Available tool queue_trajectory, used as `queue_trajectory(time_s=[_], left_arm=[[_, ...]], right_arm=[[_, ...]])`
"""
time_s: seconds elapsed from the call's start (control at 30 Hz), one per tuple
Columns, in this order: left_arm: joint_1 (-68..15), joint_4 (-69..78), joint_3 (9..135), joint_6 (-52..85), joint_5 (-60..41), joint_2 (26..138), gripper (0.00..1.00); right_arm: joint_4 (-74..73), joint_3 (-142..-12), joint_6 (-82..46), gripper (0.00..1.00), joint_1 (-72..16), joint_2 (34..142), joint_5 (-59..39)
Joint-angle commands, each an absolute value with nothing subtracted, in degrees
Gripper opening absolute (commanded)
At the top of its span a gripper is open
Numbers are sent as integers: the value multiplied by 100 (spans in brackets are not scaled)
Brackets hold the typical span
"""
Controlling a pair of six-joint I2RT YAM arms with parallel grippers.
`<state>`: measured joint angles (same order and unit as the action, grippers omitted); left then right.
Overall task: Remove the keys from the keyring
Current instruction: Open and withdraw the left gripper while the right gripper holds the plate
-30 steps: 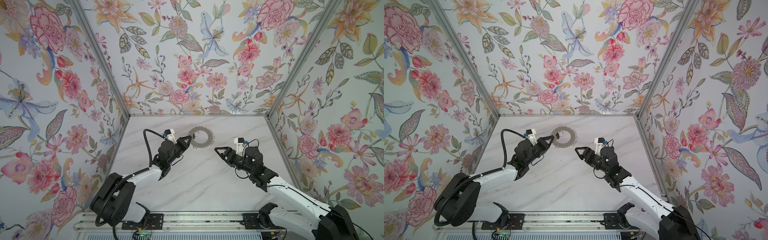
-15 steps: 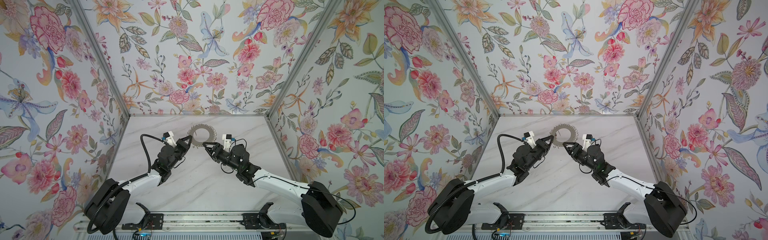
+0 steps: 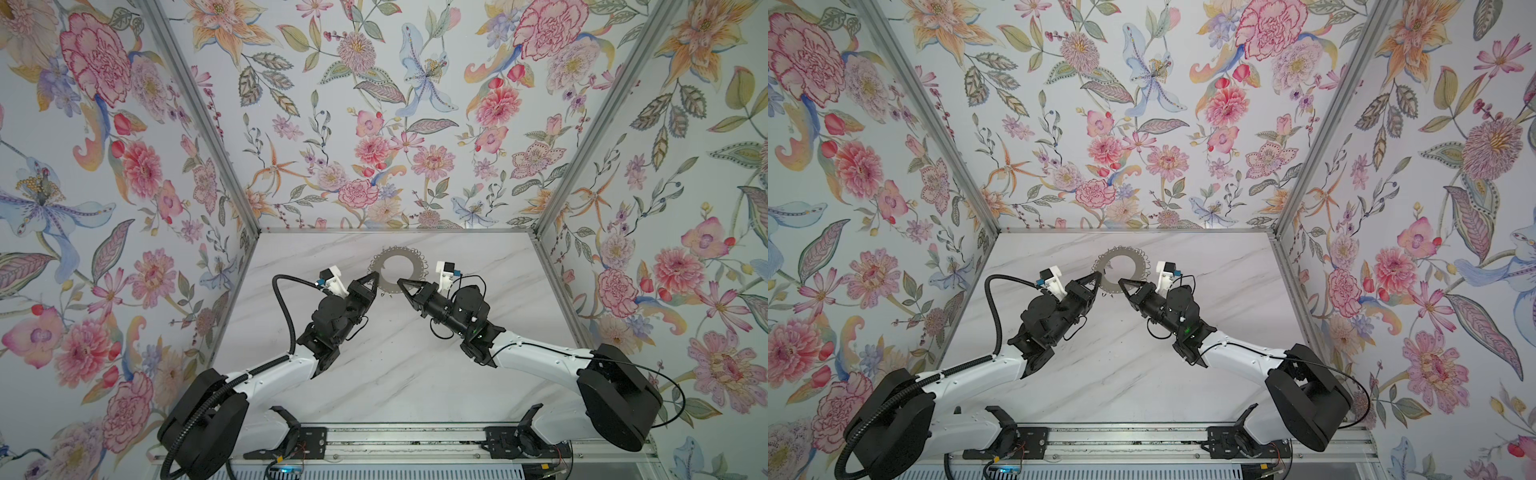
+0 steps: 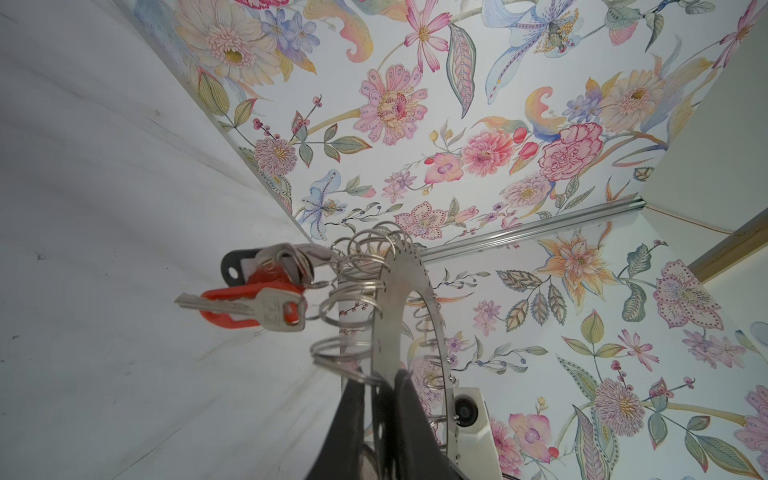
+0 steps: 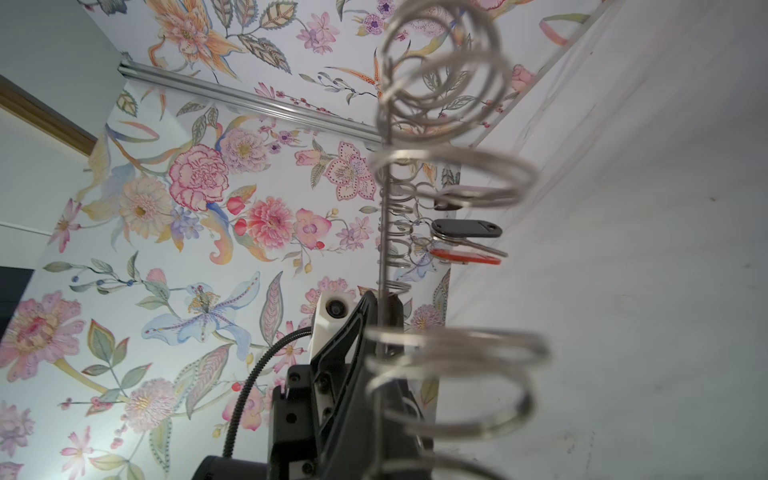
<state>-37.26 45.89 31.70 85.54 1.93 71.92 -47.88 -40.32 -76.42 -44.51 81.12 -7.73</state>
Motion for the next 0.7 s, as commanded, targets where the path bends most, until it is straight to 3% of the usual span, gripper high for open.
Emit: queue_trajectory(time_s=[0.0, 0.13, 0.2, 0.23, 0.37, 0.67], left_arm=[[-3770, 4664, 3129, 8571, 449, 6958, 6], [-3762, 4499, 3138, 8390, 489, 6827, 27], [-3750, 4380, 3164, 8232, 494, 6724, 45], [-3726, 4294, 3177, 8130, 481, 6669, 49], [-3525, 3837, 3289, 7663, 330, 6428, 58], [-3069, 2133, 4230, 4992, -208, 6222, 60]], right_arm=[[-4991, -4231, -7533, 0, -4438, 8083, -682], [-4888, -4267, -7448, 0, -4343, 7986, -802], [-4724, -4306, -7392, 0, -4248, 7911, -925], [-4695, -4307, -7358, 0, -4206, 7867, -969], [-4370, -4383, -7238, 0, -3969, 7706, -1305], [-3734, -4503, -7430, 0, -3274, 7488, -2385]])
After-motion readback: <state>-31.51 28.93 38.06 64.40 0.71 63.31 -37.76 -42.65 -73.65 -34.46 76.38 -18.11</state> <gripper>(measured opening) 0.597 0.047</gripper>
